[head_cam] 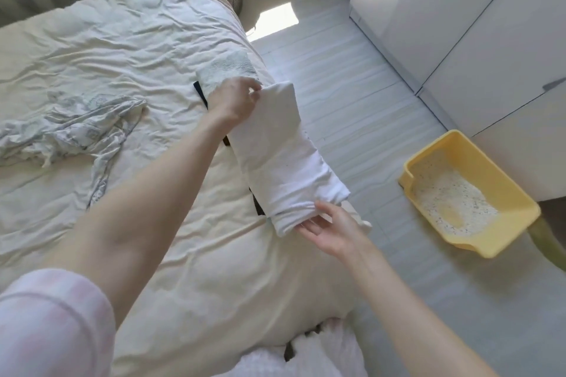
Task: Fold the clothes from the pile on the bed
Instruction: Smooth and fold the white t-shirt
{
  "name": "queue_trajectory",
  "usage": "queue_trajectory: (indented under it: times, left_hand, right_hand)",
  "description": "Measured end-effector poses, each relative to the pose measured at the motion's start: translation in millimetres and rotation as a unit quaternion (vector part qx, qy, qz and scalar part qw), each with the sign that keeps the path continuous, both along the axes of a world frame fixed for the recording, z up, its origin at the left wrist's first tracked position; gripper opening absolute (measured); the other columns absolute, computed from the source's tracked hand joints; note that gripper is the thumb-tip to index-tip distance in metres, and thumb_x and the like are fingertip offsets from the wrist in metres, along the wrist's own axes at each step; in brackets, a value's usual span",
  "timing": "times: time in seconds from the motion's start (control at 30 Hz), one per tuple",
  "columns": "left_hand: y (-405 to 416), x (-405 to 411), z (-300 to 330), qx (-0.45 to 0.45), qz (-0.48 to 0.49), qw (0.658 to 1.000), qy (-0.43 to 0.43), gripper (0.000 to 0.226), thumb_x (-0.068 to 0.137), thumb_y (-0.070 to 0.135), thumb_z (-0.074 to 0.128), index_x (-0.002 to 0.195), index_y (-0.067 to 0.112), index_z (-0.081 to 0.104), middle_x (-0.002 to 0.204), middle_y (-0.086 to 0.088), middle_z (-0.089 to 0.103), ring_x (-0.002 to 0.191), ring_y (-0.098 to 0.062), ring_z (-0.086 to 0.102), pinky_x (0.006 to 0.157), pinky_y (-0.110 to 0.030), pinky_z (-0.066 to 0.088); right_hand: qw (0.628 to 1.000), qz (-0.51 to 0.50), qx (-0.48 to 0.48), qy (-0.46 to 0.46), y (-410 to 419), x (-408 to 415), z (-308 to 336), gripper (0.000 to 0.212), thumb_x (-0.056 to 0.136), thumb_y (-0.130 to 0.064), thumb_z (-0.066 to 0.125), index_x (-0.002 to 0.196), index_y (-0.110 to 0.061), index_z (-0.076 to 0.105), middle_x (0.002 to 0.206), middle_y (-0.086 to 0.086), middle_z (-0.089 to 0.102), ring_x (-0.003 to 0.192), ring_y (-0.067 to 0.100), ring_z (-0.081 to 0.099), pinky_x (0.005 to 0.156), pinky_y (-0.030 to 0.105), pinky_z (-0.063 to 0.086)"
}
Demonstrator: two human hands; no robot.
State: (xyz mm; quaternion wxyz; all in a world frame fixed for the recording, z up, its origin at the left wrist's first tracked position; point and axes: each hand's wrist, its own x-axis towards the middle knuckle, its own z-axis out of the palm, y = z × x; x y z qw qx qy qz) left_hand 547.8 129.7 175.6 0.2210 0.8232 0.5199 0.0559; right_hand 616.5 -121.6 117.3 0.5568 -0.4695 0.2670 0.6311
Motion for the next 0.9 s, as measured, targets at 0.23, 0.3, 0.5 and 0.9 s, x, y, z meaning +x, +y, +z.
queue_trajectory:
  times: [0.23,0.3,0.5,0.9]
  left_hand:
    - [24,50,-70,0.051,-0.037,0.997,0.044,0.027,0.096,0.026,0.049,0.117,0.023,0.065,0.12,-0.007,0.057,0.115,-0.028,0.052,0.086,-0.035,0.041]
    - [28,54,-89,0.038,-0.038,0.997,0.054,0.027,0.096,0.026,0.05,0.117,0.023,0.065,0.118,-0.008,0.058,0.115,-0.028,0.052,0.086,-0.036,0.041]
    - [42,56,-128,0.053,-0.026,0.995,0.079,0.032,0.096,0.024,0.045,0.124,0.02,0.061,0.12,-0.012,0.057,0.114,-0.032,0.05,0.091,-0.04,0.037]
    - [-64,12,-174,0.033,-0.108,0.984,0.134,0.056,0.096,0.049,0.035,0.148,0.029,0.027,0.159,-0.007,0.008,0.146,-0.029,-0.005,0.114,-0.052,-0.003]
  right_hand:
    - [0.997,0.03,-0.026,0.064,21,24,-51,0.009,0.093,-0.001,0.05,0.097,-0.003,0.058,0.099,0.015,0.063,0.099,0.036,0.061,0.09,0.049,0.045]
    - [0.994,0.068,-0.041,0.075,25,28,-62,0.01,0.093,-0.002,0.05,0.098,-0.004,0.058,0.101,0.014,0.063,0.109,0.036,0.057,0.093,0.048,0.043]
    - [0.987,0.105,-0.066,0.102,31,29,-77,0.009,0.092,-0.002,0.052,0.096,-0.005,0.059,0.096,0.014,0.063,0.094,0.033,0.061,0.092,0.048,0.043]
    - [0.853,0.294,-0.17,-0.396,21,48,-80,0.043,0.092,-0.025,0.059,0.129,-0.009,0.046,0.124,0.01,0.052,0.111,0.024,0.052,0.098,0.038,0.039]
